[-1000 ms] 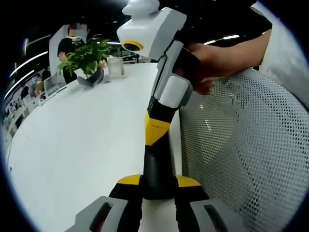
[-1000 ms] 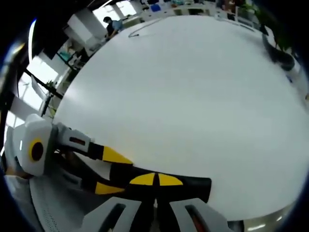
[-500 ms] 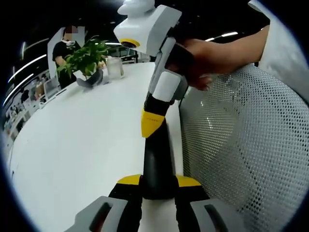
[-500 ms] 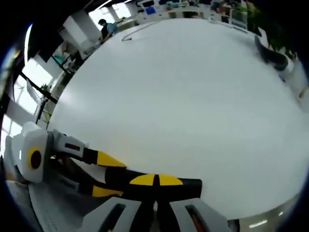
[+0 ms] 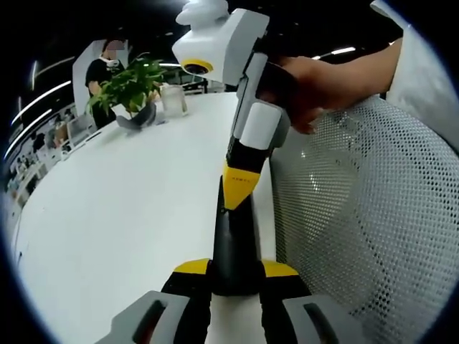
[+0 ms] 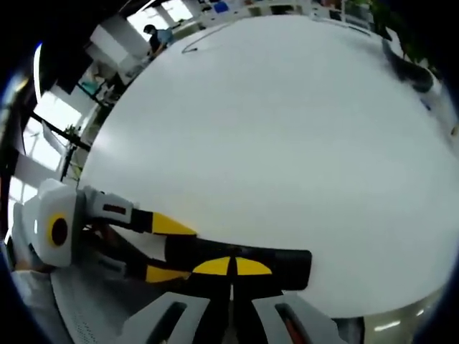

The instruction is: Press the specified remote control buttons in sequence, fully releasing each button before pressing the next.

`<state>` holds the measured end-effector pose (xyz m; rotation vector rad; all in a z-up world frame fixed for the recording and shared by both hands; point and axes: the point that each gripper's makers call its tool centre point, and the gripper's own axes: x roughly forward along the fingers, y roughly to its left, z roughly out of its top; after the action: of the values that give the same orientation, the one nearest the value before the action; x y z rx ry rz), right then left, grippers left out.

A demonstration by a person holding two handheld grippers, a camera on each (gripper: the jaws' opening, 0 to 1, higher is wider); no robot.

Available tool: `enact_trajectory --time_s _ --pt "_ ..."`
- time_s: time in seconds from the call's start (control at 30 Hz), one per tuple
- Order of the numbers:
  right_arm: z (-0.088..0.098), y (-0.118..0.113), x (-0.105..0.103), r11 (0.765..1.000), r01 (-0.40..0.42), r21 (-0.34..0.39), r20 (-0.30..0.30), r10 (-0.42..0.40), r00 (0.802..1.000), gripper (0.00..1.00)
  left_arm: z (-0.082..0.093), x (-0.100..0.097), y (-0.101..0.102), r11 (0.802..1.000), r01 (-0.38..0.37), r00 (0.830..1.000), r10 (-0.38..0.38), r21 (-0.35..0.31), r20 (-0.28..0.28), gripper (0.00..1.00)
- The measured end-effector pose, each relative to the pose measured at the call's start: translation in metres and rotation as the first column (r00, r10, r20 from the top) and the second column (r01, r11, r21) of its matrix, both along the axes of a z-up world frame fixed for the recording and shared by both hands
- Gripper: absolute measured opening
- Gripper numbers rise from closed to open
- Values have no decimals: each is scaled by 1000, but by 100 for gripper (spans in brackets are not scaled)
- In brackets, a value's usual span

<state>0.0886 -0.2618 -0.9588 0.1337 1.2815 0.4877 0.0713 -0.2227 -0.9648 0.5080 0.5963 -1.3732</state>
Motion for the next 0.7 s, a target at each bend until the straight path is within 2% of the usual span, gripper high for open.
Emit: enact_trajectory --time_s 0.27,0.47,0.6,0.7 --pt "1 1 -3 1000 -1 10 -15 1 1000 0 0 0 0 1000 -5 1000 5 -7 -4 24" --pt "-1 1 -2 1000 -24 -7 6 24 1000 0 0 1 -1 1000 -11 1000 11 -13 -8 24" --pt "0 2 -3 995 -82 -49 47 84 995 0 0 1 -1 1000 -14 1000 14 -16 -7 24" --pt "-1 1 -2 996 -73 -51 51 75 996 0 0 1 -1 1000 -11 1000 11 -13 -4 24"
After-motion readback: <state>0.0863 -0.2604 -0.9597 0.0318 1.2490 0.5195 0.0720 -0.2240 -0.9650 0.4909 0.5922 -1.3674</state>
